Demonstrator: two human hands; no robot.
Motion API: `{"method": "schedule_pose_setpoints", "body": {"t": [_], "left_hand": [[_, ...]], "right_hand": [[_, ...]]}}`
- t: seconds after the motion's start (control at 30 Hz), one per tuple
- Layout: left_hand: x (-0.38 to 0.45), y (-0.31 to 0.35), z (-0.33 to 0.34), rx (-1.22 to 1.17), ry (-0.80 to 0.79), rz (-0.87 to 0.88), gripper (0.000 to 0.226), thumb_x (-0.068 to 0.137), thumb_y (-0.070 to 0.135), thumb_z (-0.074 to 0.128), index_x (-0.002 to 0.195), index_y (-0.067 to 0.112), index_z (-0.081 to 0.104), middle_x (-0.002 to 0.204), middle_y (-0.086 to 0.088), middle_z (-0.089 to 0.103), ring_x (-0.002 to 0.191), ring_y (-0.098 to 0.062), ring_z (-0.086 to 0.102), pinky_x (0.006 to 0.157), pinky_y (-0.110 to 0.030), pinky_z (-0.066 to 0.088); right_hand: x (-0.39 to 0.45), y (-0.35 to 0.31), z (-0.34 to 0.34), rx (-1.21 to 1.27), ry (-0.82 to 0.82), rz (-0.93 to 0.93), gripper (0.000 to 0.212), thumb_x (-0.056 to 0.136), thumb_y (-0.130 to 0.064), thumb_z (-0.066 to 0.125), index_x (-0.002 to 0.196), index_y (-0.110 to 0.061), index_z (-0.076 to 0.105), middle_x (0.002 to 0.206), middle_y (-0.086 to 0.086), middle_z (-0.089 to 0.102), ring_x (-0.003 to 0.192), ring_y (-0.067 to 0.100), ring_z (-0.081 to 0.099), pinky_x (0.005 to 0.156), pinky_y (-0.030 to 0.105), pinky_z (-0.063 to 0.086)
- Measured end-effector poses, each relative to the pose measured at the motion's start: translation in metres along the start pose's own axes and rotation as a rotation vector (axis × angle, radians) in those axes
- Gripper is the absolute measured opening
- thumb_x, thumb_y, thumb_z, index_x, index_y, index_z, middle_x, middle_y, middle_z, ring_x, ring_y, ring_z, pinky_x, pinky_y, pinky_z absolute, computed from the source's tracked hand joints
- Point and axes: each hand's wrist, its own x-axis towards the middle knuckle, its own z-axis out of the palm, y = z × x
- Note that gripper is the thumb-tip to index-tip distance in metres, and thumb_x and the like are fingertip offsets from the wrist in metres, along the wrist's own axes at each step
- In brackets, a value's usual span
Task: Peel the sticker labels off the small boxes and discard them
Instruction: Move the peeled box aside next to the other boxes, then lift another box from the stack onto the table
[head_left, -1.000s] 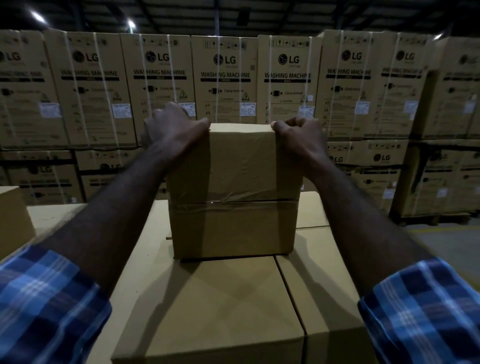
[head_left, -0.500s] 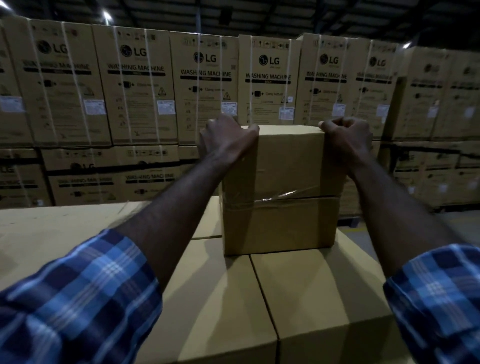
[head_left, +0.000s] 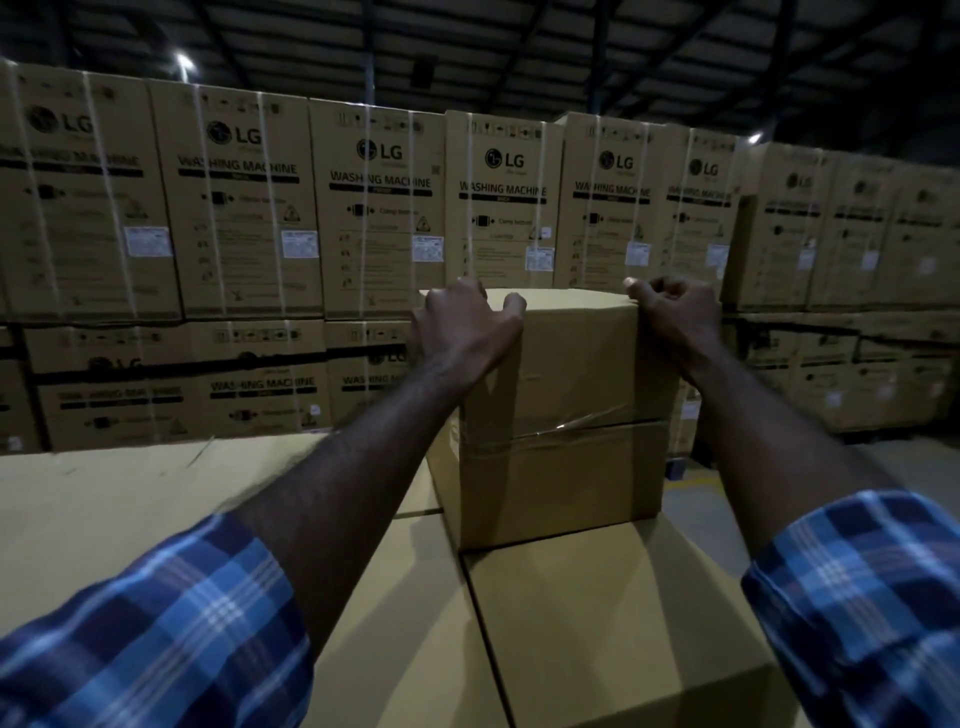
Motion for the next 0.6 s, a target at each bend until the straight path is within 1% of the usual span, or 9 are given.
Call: {"method": "schedule_pose_setpoints", "body": {"t": [0.07, 0.13, 0.2, 0.27, 0.33, 0.43, 0.5, 0.53, 0.6], "left_hand": [[-0.002, -0.002, -0.001, 0.003, -0.031, 0.01, 0.047, 0.091, 0.052, 0.051, 0.119, 0.016, 0.06, 0.092, 0.0, 0.06, 0.075, -0.015, 0.06, 0.056, -0.025, 0.051], [-0.005, -0.006, -0.004, -0.004, -0.073, 0.017, 0.051, 0.092, 0.055, 0.048, 0.125, 0.017, 0.056, 0.102, -0.002, 0.06, 0.082, -0.015, 0.058, 0.057, -0.024, 0.046], [-0.007, -0.013, -0.006, -0.022, -0.105, 0.018, 0.058, 0.092, 0.058, 0.044, 0.133, 0.018, 0.05, 0.118, -0.006, 0.06, 0.095, -0.02, 0.059, 0.069, -0.031, 0.051], [-0.012, -0.018, -0.009, -0.011, -0.114, 0.033, 0.064, 0.091, 0.061, 0.041, 0.139, 0.019, 0.043, 0.129, -0.011, 0.056, 0.108, -0.027, 0.059, 0.081, -0.041, 0.053], [-0.017, -0.02, -0.017, -0.002, -0.111, 0.058, 0.067, 0.09, 0.063, 0.039, 0.14, 0.02, 0.04, 0.136, -0.012, 0.051, 0.113, -0.03, 0.057, 0.085, -0.045, 0.052], [-0.024, -0.025, -0.042, -0.003, -0.108, 0.091, 0.066, 0.089, 0.061, 0.04, 0.139, 0.018, 0.04, 0.141, -0.013, 0.047, 0.116, -0.031, 0.055, 0.088, -0.049, 0.051], [-0.027, -0.033, -0.071, 0.005, -0.088, 0.125, 0.064, 0.09, 0.058, 0.042, 0.14, 0.019, 0.04, 0.147, -0.012, 0.042, 0.121, -0.03, 0.052, 0.093, -0.047, 0.049], [-0.029, -0.039, -0.09, 0.017, -0.071, 0.14, 0.061, 0.092, 0.055, 0.043, 0.14, 0.018, 0.04, 0.149, -0.01, 0.039, 0.123, -0.03, 0.051, 0.095, -0.043, 0.046], [-0.035, -0.056, -0.132, 0.044, -0.03, 0.166, 0.056, 0.094, 0.049, 0.045, 0.14, 0.018, 0.04, 0.153, -0.009, 0.034, 0.125, -0.027, 0.049, 0.091, -0.037, 0.043]], "right_hand": [[-0.001, 0.0, 0.001, -0.041, 0.03, -0.008, 0.039, 0.086, -0.048, 0.065, 0.111, -0.018, 0.066, 0.113, 0.004, 0.064, 0.101, 0.018, 0.057, 0.091, 0.044, 0.052], [-0.006, -0.001, 0.003, -0.081, 0.054, -0.023, 0.044, 0.085, -0.055, 0.063, 0.111, -0.019, 0.067, 0.114, 0.004, 0.064, 0.102, 0.019, 0.057, 0.09, 0.045, 0.052], [-0.016, -0.006, 0.005, -0.129, 0.082, -0.053, 0.048, 0.08, -0.067, 0.057, 0.105, -0.026, 0.067, 0.116, 0.006, 0.063, 0.104, 0.024, 0.059, 0.086, 0.047, 0.054], [-0.027, -0.011, 0.009, -0.217, 0.118, -0.11, 0.055, 0.075, -0.077, 0.046, 0.098, -0.031, 0.066, 0.118, 0.01, 0.061, 0.107, 0.028, 0.058, 0.083, 0.048, 0.054], [-0.042, -0.022, 0.018, -0.326, 0.11, -0.2, 0.053, 0.079, -0.073, 0.044, 0.097, -0.027, 0.066, 0.123, 0.011, 0.059, 0.115, 0.029, 0.052, 0.088, 0.047, 0.05], [-0.072, -0.051, 0.039, -0.367, 0.046, -0.334, 0.039, 0.086, -0.057, 0.054, 0.098, -0.021, 0.066, 0.127, 0.011, 0.058, 0.123, 0.027, 0.048, 0.095, 0.045, 0.046], [-0.095, -0.075, 0.058, -0.342, -0.002, -0.408, 0.034, 0.088, -0.049, 0.058, 0.096, -0.017, 0.068, 0.12, 0.009, 0.062, 0.118, 0.025, 0.052, 0.091, 0.037, 0.044], [-0.108, -0.088, 0.07, -0.317, -0.018, -0.44, 0.034, 0.088, -0.048, 0.059, 0.095, -0.016, 0.069, 0.114, 0.008, 0.065, 0.114, 0.024, 0.054, 0.087, 0.034, 0.043], [-0.139, -0.118, 0.096, -0.262, -0.04, -0.486, 0.033, 0.088, -0.046, 0.059, 0.093, -0.015, 0.07, 0.106, 0.007, 0.067, 0.107, 0.022, 0.056, 0.082, 0.03, 0.041]]}}
